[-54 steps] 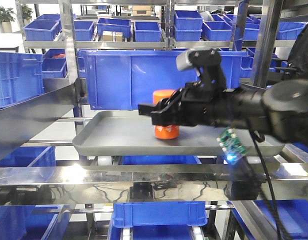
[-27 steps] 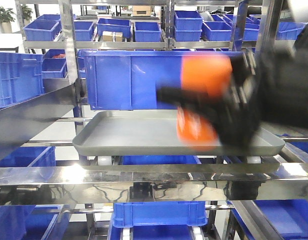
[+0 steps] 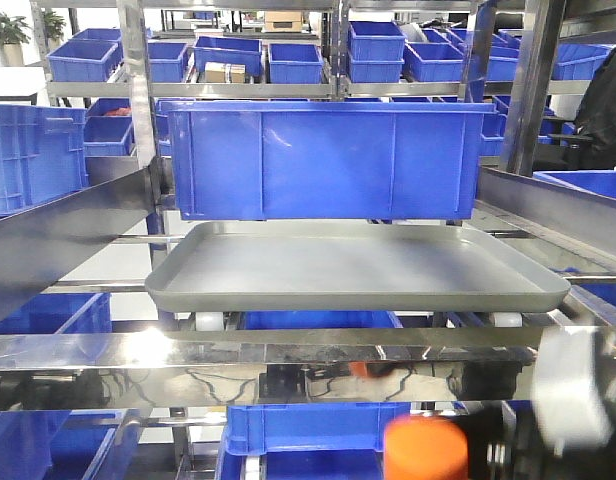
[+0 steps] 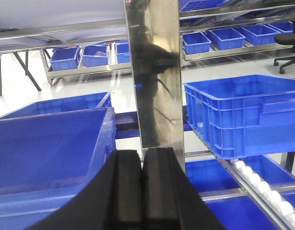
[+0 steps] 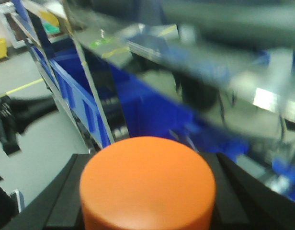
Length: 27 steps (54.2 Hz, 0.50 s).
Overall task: Grab orange capacitor from left shelf to right conveyor
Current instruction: 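Lift the orange cylinder off the tray and retract the right arm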
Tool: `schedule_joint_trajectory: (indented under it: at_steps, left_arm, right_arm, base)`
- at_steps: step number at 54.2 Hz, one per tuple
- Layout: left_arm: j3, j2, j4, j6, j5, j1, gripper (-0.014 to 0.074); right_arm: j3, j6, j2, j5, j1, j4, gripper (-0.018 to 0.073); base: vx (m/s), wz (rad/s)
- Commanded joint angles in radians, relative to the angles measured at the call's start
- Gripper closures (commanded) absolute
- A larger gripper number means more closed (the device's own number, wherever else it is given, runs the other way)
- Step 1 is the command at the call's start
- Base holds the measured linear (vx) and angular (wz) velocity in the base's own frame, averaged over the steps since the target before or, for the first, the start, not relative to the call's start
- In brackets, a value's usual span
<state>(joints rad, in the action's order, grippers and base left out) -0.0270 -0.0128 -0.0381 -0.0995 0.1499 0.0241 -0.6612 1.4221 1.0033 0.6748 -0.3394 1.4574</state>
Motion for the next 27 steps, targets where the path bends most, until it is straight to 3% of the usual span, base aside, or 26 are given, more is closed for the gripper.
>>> schedule_joint_trajectory:
  at_steps: [1, 10, 17, 27]
  left_arm:
    - [-0.032, -0.012, -0.004, 0.002, -0.082, -0.005, 0.0602]
    - [-0.032, -0.012, -0.004, 0.002, -0.082, -0.005, 0.0602]
    - [-0.032, -0.012, -0.004, 0.002, -0.082, -0.005, 0.0602]
    - [-0.032, -0.012, -0.004, 0.002, -0.082, -0.005, 0.0602]
  right_arm:
    - [0.043, 0.094, -0.017, -0.028, 0.0, 0.141, 0.0214]
    - [0.106, 0.306, 0.005, -0.128, -0.099, 0.321, 0.0214]
    - [0.079, 0.368, 0.094, -0.285, -0.233, 0.321, 0.0214]
    - [0.015, 0.413, 0.228, -0.333, -0.311, 0.321, 0.0214]
  base:
    - [0.0, 0.0]
    - [0.0, 0.0]
    - [0.0, 0.0]
    - [0.0, 0.0]
